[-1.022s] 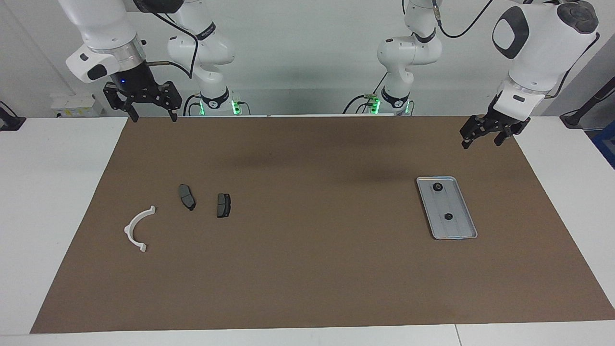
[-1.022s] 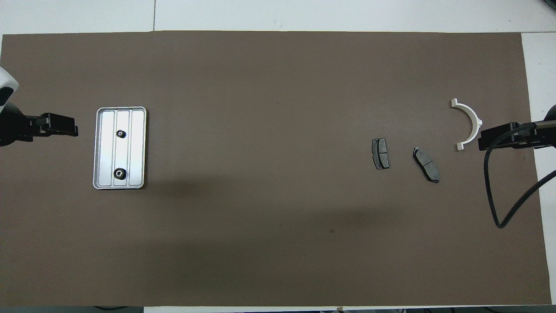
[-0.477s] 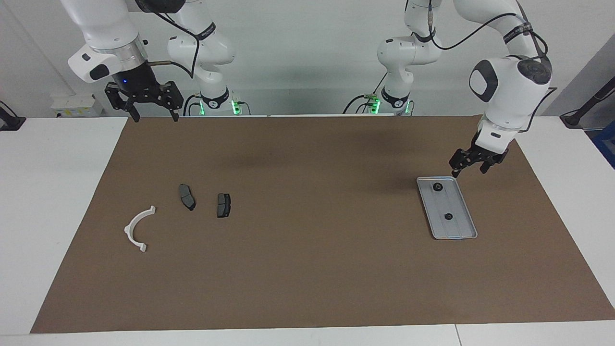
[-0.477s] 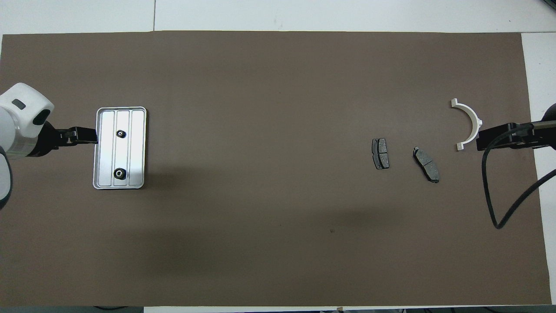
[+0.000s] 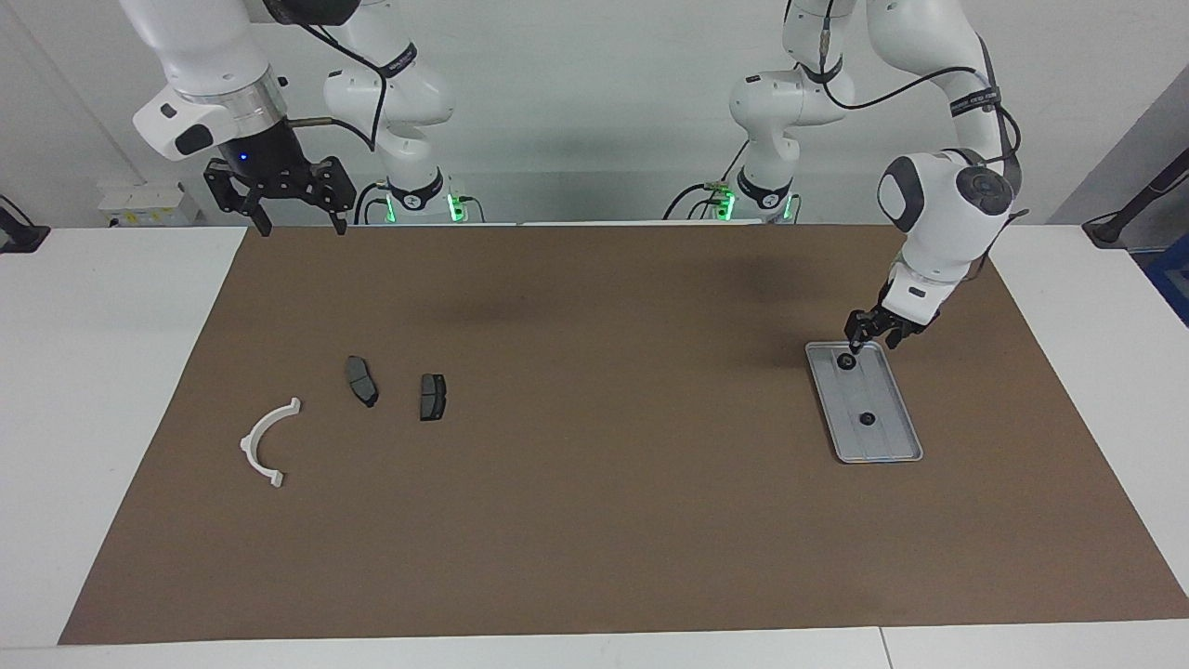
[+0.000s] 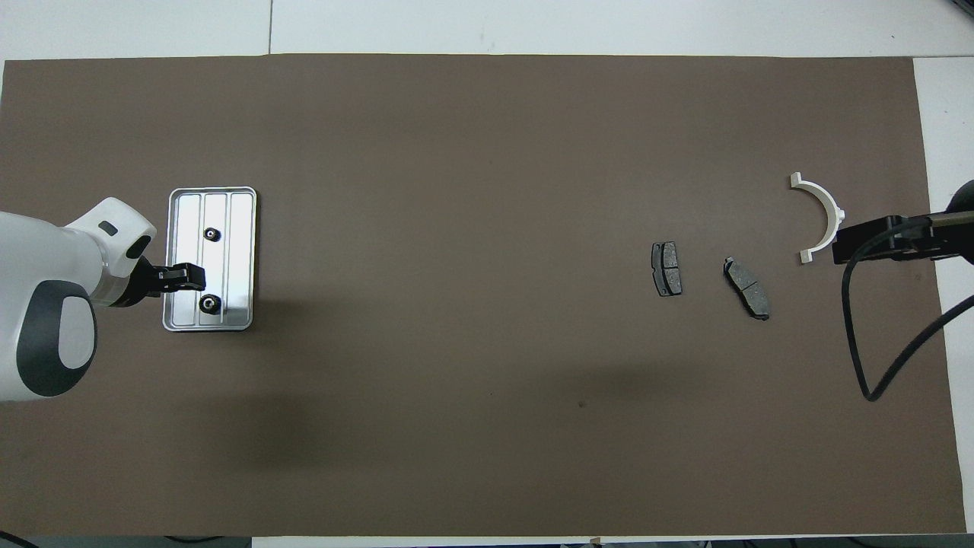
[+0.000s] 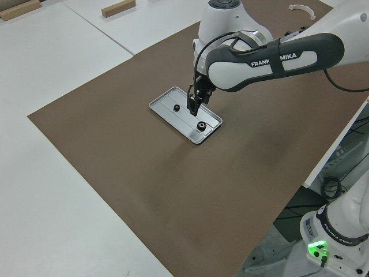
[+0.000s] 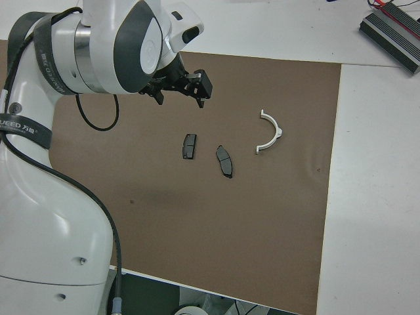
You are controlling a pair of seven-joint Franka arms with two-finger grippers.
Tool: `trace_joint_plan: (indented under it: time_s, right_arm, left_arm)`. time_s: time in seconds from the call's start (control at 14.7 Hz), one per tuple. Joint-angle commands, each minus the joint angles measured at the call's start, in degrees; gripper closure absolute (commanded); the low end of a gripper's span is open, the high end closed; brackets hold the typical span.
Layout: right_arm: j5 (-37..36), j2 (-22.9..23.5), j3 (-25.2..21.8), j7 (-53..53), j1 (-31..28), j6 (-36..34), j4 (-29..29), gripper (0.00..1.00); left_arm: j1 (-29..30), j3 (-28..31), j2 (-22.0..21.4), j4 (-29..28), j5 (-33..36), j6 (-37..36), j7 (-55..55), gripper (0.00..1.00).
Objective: Place bearing gear from tray to pile
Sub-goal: 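Reach the left gripper into the tray and grasp a bearing gear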
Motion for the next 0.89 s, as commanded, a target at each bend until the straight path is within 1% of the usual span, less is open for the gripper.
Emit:
trace_joint_plan:
  time_s: [0.0, 0.2, 0.34, 0.54, 0.82]
  right_arm:
    - [1.2, -1.2, 0.3, -2.0, -0.6, 0.5, -1.5, 0.0]
    - [1.2, -1.2, 0.3, -1.9, -0.6, 0.5, -1.5, 0.0]
    - [1.2, -1.2, 0.4, -1.8, -0.6, 0.5, -1.5, 0.0]
    - [1.3, -1.2, 0.4, -1.9, -0.6, 0.6, -1.5, 0.0]
    - [1.3, -1.2, 0.5, -1.9, -0.6, 0.7, -1.5, 0.0]
  left_arm:
    - [-0.3, 0.0, 3.1, -0.7, 0.1, 3.2, -0.9, 0.33]
    - [-0.3, -0.1, 4.9, -0.8, 0.1, 4.2, -0.8, 0.34]
    - [-0.4, -0.1, 5.6, -0.9, 0.1, 4.2, -0.9, 0.39]
    - [-0.3, -0.1, 5.6, -1.4, 0.1, 4.1, -0.9, 0.42]
    - [-0.3, -0.1, 5.6, -2.5, 0.1, 4.4, -1.1, 0.42]
